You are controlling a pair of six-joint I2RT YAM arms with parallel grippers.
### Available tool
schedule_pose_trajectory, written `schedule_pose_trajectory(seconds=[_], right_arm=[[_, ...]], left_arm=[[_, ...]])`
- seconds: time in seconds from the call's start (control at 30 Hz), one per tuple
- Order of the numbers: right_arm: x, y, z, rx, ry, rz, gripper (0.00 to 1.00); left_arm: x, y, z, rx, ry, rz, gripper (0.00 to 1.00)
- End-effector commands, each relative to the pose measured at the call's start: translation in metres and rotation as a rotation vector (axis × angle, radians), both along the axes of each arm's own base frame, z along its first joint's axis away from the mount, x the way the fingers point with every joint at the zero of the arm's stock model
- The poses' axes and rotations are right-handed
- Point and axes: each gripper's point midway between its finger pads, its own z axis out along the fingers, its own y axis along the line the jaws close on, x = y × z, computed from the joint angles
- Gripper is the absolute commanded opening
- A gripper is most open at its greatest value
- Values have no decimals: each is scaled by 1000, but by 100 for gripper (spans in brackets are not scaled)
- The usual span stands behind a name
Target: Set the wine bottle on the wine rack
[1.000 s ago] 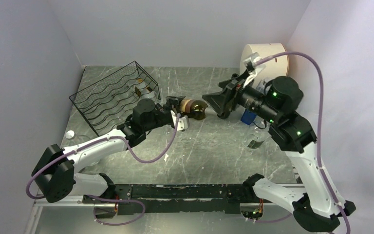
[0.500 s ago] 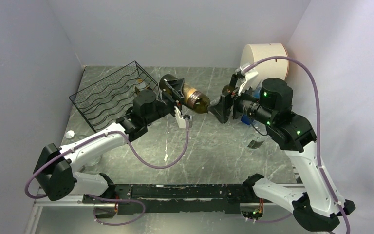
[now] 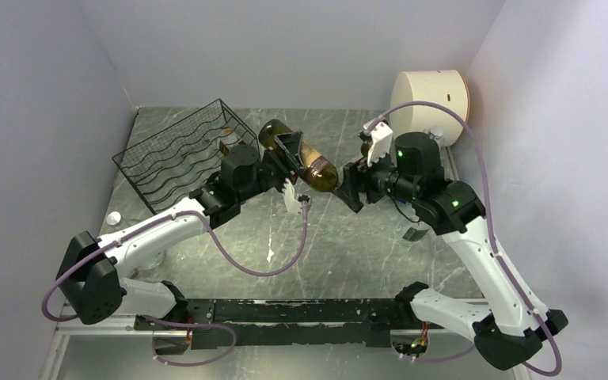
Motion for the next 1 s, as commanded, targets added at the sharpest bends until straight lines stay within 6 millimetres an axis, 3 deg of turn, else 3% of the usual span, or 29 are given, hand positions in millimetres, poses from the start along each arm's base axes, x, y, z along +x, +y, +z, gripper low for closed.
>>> schedule_pose_trajectory(seconds=[0.0, 0.3, 0.5, 0.77, 0.97], right_arm=[[-1, 11, -21, -15, 53, 61, 80], [16, 20, -52, -43, 105, 51, 70], [27, 21, -71, -60, 159, -8, 65], [32, 29, -83, -53, 187, 1, 61], [30, 35, -86, -42, 163, 36, 45]], left_arm=[[2, -1, 63, -87, -159, 5, 7], [3, -4, 66, -90, -171, 0, 7], [10, 0, 57, -58, -175, 41, 7], [8, -2, 53, -72, -128, 32, 7], [5, -5, 63, -111, -147, 7, 7]])
